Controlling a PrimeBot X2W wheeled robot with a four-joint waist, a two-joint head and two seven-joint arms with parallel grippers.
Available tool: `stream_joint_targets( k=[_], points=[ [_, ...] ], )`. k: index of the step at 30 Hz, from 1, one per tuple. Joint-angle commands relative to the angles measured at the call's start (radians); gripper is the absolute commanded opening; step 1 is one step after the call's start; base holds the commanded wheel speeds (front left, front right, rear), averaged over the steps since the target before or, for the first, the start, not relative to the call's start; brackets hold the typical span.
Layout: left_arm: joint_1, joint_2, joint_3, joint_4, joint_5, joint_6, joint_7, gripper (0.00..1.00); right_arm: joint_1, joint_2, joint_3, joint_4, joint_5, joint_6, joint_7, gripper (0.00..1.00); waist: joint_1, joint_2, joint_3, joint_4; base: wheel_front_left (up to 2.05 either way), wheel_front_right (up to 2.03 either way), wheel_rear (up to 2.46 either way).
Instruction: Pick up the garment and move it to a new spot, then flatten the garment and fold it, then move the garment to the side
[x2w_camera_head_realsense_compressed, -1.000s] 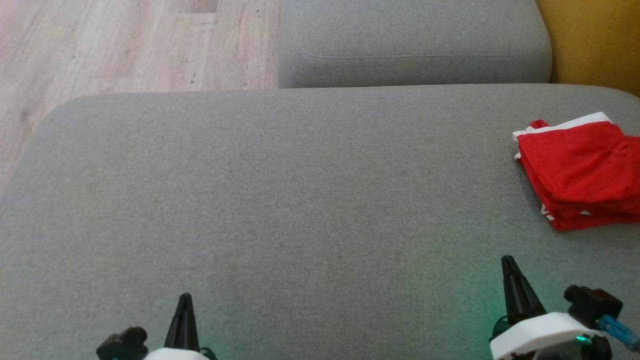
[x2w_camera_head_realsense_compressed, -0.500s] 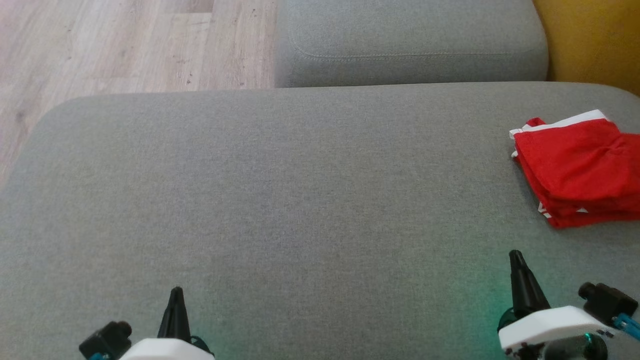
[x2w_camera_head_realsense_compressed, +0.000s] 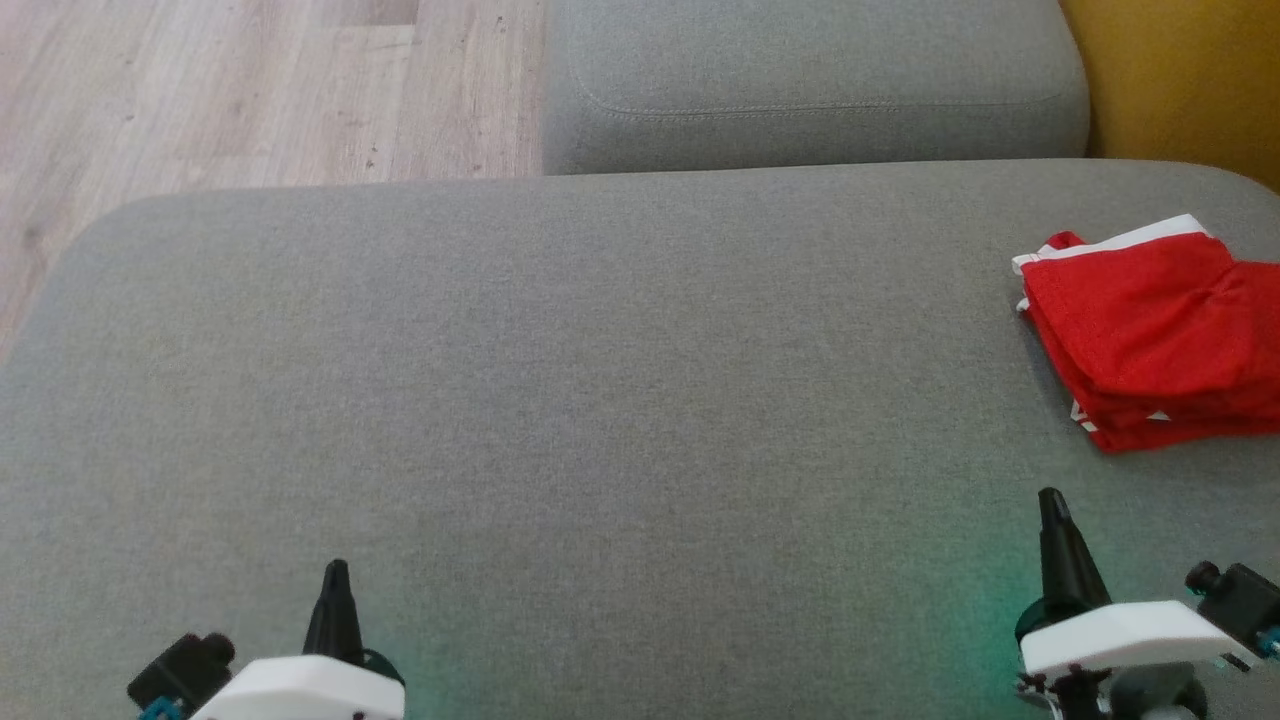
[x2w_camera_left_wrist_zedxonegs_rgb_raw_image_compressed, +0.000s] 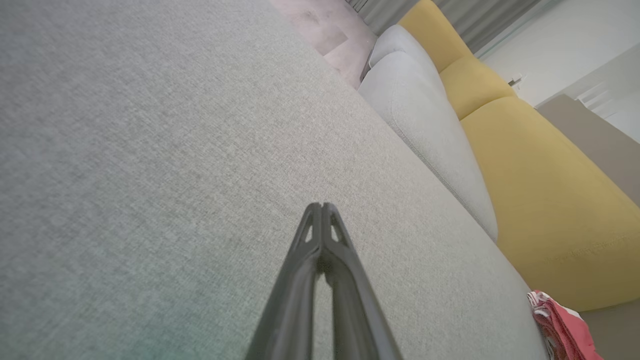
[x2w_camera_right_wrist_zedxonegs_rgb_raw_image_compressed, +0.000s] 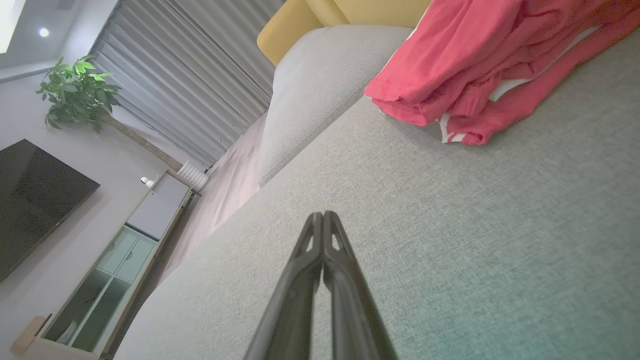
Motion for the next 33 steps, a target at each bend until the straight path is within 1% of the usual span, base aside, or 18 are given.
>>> stream_joint_targets(
  k=[1,33],
  points=[
    [-0.055,-0.002,0.043,-0.024,-0.023,-0.013,0.009,0.0,-0.062,-0.019,0.002,-0.031,0.037,0.0,0.009,0.0,0.0,0.0,0.0,-0.001,0.0,0.0,0.0],
    [-0.096,-0.05,0.191,-0.022,-0.264,-0.099,0.095,0.0,-0.109,-0.022,-0.033,-0.03,0.402,-0.001,0.066,0.0,-0.0001,0.0,0.005,-0.02,0.0,0.0,0.0]
  ],
)
